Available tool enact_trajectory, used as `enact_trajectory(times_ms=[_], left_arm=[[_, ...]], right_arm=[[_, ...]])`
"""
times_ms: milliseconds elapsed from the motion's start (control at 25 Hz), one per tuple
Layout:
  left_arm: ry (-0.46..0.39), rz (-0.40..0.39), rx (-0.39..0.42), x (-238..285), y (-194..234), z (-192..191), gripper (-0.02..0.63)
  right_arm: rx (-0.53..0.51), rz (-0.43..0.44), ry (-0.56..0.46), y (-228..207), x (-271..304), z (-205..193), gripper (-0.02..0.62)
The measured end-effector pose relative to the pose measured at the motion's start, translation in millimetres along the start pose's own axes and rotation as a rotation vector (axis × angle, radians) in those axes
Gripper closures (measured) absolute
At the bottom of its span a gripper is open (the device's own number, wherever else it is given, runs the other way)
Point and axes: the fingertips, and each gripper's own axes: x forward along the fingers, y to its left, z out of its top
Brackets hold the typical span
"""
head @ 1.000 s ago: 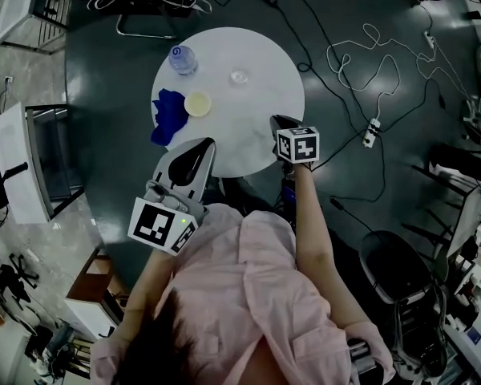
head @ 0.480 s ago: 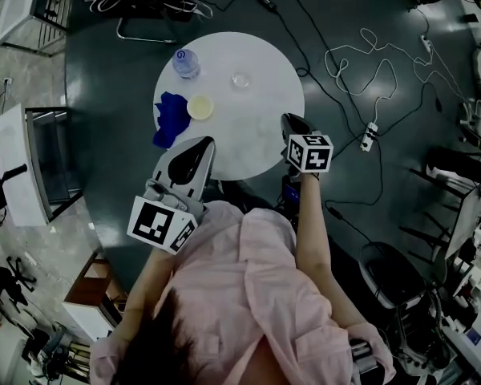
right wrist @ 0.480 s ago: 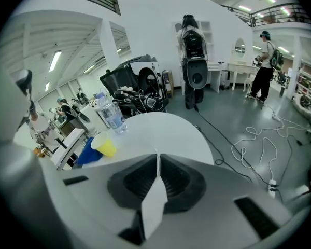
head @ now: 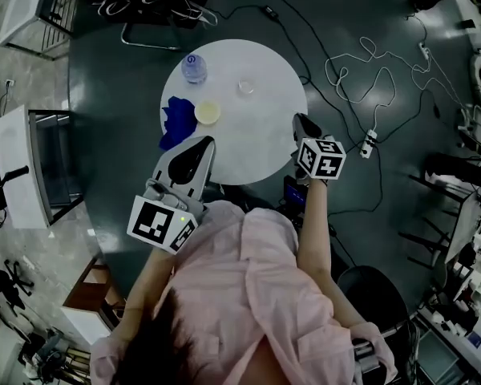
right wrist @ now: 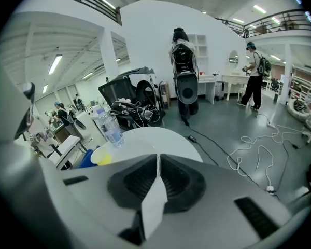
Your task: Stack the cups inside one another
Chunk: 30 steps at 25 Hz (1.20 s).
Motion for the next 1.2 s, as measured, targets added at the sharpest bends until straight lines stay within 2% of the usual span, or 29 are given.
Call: enact_trajectory(times_ms=[560, 1200], left_arm=[[-0.039, 0.036, 0.008, -30.0, 29.2, 12.2, 0.591], [-0.064, 0.081, 0.004, -46.9, 48.5, 18.8, 0.591]], right_arm=[[-0.093, 0.061, -0.09, 54.8, 4.3, 49.8, 0.555], [-0.23, 0.187, -0.088, 121.1, 33.0, 71.4, 0.555]])
